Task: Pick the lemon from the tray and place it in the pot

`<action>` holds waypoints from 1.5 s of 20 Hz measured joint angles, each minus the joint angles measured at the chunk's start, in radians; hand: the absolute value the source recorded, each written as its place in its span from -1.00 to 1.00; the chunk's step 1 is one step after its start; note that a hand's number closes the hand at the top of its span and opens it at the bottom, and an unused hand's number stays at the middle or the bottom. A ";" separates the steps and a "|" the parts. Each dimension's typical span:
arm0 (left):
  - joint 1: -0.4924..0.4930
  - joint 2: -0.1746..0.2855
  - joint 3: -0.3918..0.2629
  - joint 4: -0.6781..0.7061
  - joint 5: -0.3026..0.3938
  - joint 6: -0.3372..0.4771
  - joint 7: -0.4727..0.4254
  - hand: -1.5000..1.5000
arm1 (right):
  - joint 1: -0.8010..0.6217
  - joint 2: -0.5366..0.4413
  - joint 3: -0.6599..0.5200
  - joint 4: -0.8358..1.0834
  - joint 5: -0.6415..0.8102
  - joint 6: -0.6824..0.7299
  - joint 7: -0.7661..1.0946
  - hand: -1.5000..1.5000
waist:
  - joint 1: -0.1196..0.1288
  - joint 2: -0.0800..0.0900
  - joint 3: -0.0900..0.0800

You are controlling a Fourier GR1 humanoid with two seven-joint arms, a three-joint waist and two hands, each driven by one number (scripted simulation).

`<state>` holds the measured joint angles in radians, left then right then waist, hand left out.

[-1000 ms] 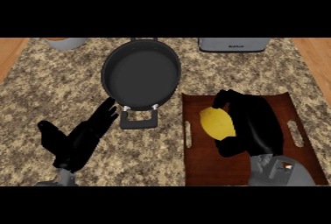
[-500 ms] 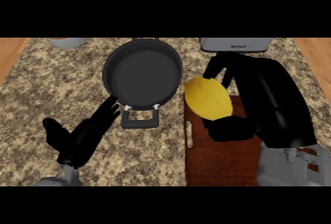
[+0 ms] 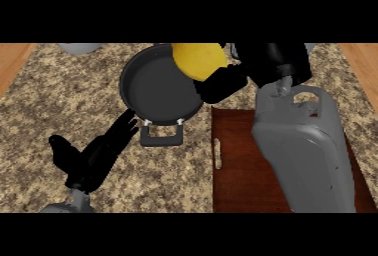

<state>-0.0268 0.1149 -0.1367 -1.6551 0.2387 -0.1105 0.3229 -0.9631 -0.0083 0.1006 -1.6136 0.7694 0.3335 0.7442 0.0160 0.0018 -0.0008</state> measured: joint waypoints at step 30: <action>-0.090 -0.049 -0.061 0.043 -0.031 -0.038 0.015 0.00 | -0.425 0.008 0.096 1.200 -0.339 -0.623 -0.475 -1.00 | 0.132 0.036 -0.002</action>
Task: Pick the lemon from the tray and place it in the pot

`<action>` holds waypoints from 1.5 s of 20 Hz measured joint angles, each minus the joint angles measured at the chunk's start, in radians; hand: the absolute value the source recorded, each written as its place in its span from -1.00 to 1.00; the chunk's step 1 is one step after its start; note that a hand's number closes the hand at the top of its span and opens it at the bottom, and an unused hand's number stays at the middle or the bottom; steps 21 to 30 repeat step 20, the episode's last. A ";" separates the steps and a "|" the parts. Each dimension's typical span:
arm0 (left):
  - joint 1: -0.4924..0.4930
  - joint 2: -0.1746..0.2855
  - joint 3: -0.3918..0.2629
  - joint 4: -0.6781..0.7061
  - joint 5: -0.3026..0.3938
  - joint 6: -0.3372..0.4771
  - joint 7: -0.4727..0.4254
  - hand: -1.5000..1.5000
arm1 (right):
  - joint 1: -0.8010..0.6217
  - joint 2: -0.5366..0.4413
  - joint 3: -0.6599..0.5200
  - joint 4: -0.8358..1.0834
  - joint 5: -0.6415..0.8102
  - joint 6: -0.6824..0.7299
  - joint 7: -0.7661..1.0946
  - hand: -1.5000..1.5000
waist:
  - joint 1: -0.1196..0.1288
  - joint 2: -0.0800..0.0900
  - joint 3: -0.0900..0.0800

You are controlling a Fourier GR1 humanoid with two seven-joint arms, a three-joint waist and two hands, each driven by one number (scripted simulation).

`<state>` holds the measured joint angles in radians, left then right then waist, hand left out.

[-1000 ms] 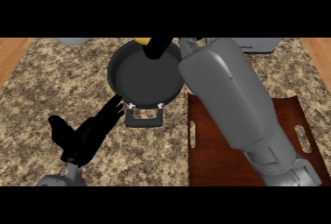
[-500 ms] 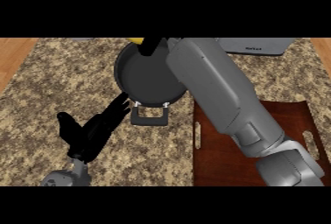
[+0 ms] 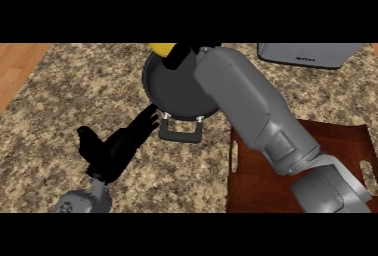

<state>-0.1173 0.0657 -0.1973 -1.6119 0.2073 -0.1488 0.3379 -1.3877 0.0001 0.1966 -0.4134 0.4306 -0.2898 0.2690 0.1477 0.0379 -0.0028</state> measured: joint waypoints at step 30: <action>-0.023 -0.005 0.003 0.022 -0.001 -0.011 -0.003 0.00 | 0.051 0.000 -0.131 0.088 -0.389 -0.221 -0.333 -1.00 | 0.013 0.005 0.001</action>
